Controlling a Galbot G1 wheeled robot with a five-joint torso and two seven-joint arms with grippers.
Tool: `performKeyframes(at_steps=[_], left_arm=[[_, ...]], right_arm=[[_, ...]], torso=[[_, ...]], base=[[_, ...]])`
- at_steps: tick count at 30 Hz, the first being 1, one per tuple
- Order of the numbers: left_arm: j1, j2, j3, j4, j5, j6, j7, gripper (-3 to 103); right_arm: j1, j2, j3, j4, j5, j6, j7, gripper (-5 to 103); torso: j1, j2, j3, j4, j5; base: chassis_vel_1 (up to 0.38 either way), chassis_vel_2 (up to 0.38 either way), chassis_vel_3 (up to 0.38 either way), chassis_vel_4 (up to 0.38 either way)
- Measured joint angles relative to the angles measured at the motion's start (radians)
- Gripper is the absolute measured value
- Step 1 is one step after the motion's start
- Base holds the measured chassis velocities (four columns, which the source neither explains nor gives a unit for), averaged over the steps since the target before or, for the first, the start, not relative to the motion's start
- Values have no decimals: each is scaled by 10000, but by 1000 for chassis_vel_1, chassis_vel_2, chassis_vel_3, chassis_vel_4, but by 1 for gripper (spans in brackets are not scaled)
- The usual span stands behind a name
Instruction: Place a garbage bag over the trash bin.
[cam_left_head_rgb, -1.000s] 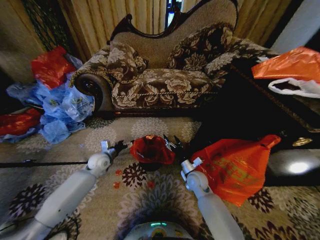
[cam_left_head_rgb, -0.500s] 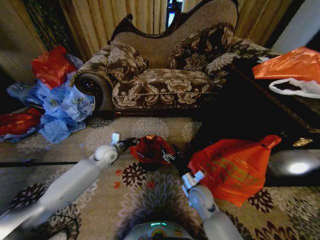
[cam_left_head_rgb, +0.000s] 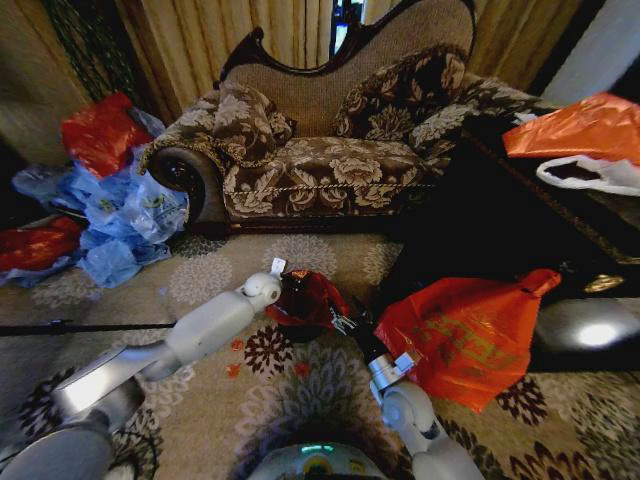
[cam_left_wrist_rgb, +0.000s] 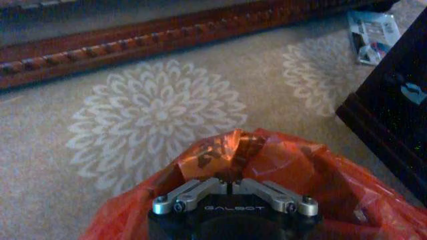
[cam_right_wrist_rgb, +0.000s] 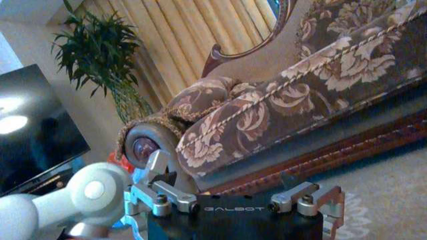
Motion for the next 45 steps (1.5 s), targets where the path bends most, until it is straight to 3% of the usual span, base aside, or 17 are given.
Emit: performKeyframes(at_steps=[10, 14, 20, 24, 25, 30, 36, 40, 45], left_arm=[[-314, -519, 663, 837, -128, 376, -80, 0], [-774, -1330, 997, 2188, -17, 375, 55, 0], [-1099, -1950, 1332, 3538, -27, 455, 253, 0], [-1215, -2293, 1496, 4346, -9, 476, 409, 0], [-1230, -2491, 1493, 4701, -25, 479, 476, 0], [-1224, -3011, 1453, 5452, 27, 514, 668, 0], [-1117, -2646, 2024, 4793, -817, 881, 393, 0], [-848, -2132, 2394, 3584, -1748, 1272, -245, 0], [-766, -1851, 2411, 2812, -2459, 1300, -808, 0]], right_arm=[[74, -131, 14, -42, 47, -35, 105, 100], [-211, -310, 216, 274, 198, -24, -18, 100], [-607, -432, 494, 860, 388, 305, -714, 100], [-757, -378, 580, 1357, -171, 381, -241, 100], [-778, -363, 650, 1436, -723, 447, 76, 100], [-892, -403, 872, 1429, -1378, 702, 192, 100], [-1002, -466, 1036, 1439, -1365, 765, 230, 100], [-924, -456, 1111, 1439, -1301, 764, 361, 100], [-930, -478, 1088, 1435, -1279, 762, 383, 100]], torso=[[0, 0, 0, 6, -3], [0, 0, 0, -2, -2], [0, 0, 0, 0, -4], [0, 0, 0, 0, -1], [0, 0, -1, 3, -2], [0, 0, -1, -2, -2], [0, 0, -1, 2, -3], [0, 0, -1, 2, -4], [0, 0, -1, 0, -4]], base=[[0, 0, 0, 0], [0, 0, 0, 0], [0, 0, 0, 0], [0, 0, 0, 0], [0, 0, 0, 0], [0, 0, 0, 0], [0, 0, 0, 0], [0, 0, 0, 0], [0, 0, 0, 0]])
